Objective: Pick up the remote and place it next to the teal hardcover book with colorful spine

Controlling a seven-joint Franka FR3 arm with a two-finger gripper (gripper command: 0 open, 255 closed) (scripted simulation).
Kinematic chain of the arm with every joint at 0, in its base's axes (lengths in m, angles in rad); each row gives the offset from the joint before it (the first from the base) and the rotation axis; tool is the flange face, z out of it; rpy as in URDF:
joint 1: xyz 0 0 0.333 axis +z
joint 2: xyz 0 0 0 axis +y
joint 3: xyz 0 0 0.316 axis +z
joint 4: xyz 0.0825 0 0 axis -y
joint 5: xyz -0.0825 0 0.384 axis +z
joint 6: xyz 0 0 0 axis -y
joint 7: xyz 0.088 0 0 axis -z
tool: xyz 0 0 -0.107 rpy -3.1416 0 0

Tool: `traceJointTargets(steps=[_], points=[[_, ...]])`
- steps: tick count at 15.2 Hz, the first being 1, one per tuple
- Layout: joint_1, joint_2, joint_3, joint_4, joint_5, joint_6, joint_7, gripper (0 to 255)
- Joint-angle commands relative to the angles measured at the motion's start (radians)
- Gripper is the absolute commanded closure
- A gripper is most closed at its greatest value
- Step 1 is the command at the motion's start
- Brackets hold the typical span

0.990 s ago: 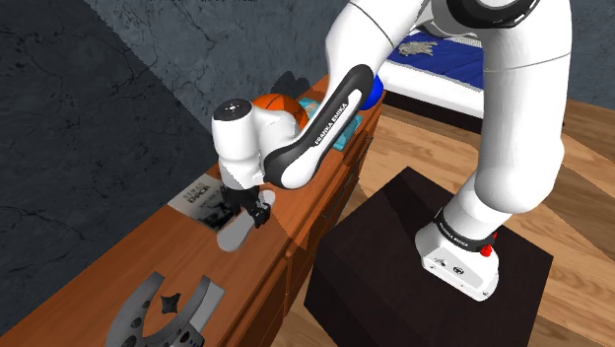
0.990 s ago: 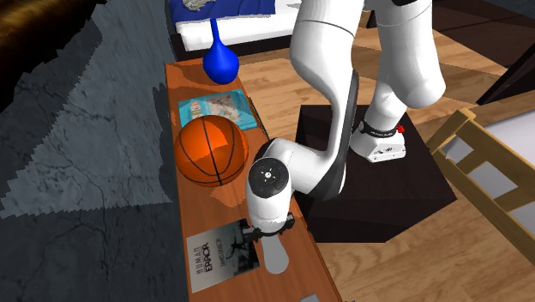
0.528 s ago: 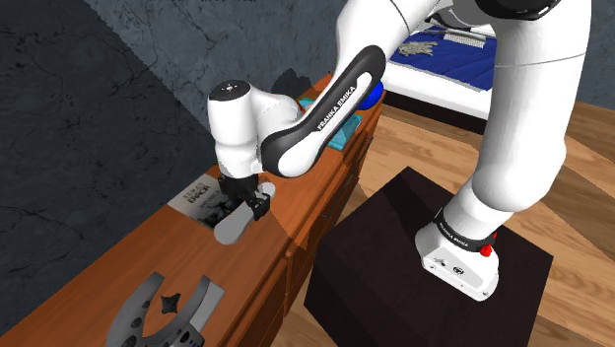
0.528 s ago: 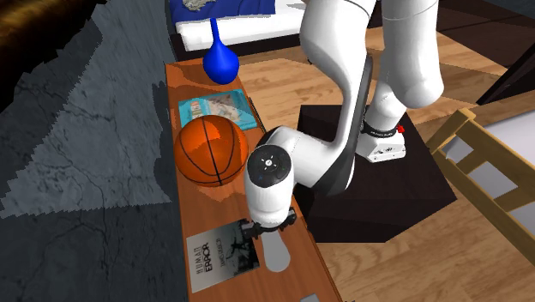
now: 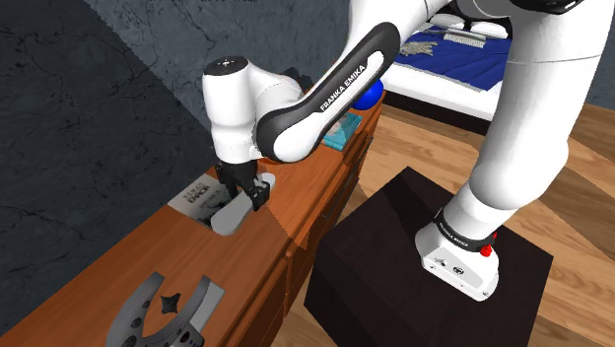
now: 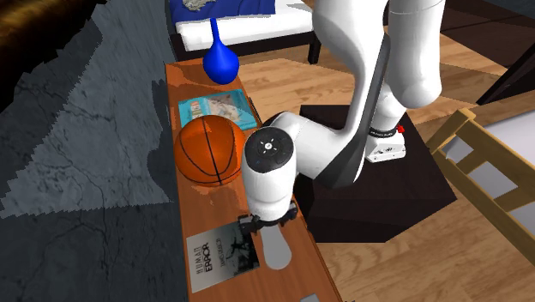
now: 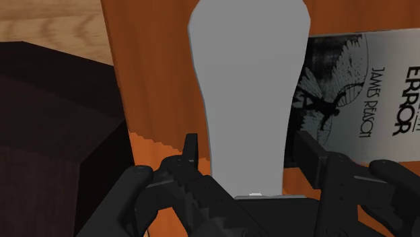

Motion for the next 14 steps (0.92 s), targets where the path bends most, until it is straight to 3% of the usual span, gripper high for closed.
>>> traceJointTargets(steps=[1, 9, 14], points=[[-0.043, -0.037, 0.021, -0.03, 0.031, 0.005, -0.037, 255], [-0.305, -0.22, 0.087, -0.219, 0.204, 0.09, -0.327, 255], [-0.429, -0.32, 0.086, -0.299, 0.329, 0.12, -0.542, 255]])
